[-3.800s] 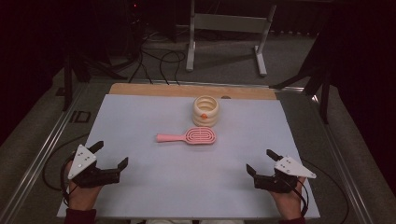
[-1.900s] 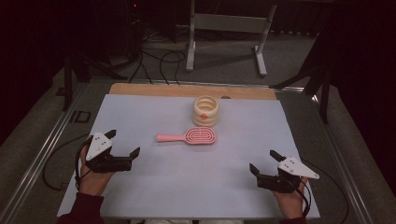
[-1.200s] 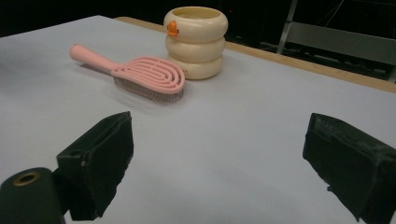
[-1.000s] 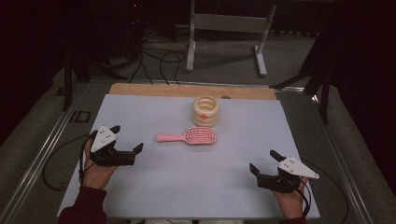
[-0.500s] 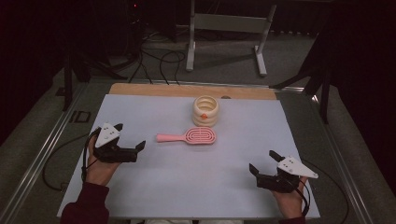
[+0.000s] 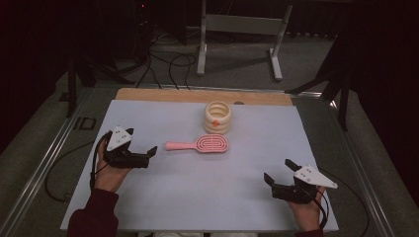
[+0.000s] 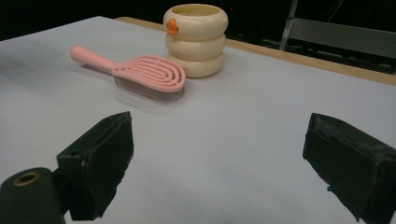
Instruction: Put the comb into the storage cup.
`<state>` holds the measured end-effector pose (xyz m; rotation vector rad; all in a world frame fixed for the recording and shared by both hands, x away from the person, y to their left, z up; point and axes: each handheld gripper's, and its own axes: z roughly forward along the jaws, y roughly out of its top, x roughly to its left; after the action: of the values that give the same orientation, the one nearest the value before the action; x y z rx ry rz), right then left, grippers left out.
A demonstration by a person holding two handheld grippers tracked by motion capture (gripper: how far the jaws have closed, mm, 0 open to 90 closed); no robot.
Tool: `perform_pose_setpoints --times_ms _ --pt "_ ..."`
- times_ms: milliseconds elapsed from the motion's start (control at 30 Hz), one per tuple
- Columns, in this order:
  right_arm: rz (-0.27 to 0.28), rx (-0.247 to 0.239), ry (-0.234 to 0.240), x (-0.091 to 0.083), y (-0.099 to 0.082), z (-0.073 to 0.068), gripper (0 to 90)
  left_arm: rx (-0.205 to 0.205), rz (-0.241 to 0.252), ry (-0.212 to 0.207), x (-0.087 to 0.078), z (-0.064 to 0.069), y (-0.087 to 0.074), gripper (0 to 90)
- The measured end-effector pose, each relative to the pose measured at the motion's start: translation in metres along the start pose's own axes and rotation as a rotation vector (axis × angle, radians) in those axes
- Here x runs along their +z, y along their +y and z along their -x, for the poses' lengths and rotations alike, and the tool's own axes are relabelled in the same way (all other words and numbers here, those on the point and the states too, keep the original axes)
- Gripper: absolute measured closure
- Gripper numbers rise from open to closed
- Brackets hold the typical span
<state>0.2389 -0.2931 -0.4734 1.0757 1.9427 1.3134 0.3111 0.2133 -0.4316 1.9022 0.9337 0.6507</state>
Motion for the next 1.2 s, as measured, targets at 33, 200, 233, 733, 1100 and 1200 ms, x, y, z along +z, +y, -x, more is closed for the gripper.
perform_pose_setpoints --times_ms 33,200,233,733,1100,1200 --pt "0.000 0.000 0.000 0.000 0.000 0.000 8.7 0.001 -0.004 0.002 0.002 0.000 0.000 0.1" --pt "0.000 0.002 -0.002 0.000 0.000 0.000 8.7 0.000 -0.022 0.002 0.009 -0.001 -0.001 0.1" --pt "0.000 0.002 -0.002 0.000 0.000 0.000 8.7 -0.001 -0.024 0.001 0.010 -0.001 -0.001 0.1" --pt "0.000 0.011 0.001 0.000 -0.001 0.001 8.7 0.008 -0.049 -0.012 0.030 0.005 0.002 0.1" --pt "-0.001 0.013 -0.002 0.000 -0.001 0.001 8.7 0.010 -0.063 -0.002 0.040 0.002 0.009 0.2" --pt "-0.001 0.013 -0.002 0.000 -0.001 0.002 8.7 0.012 -0.065 0.001 0.043 0.002 0.011 0.1"
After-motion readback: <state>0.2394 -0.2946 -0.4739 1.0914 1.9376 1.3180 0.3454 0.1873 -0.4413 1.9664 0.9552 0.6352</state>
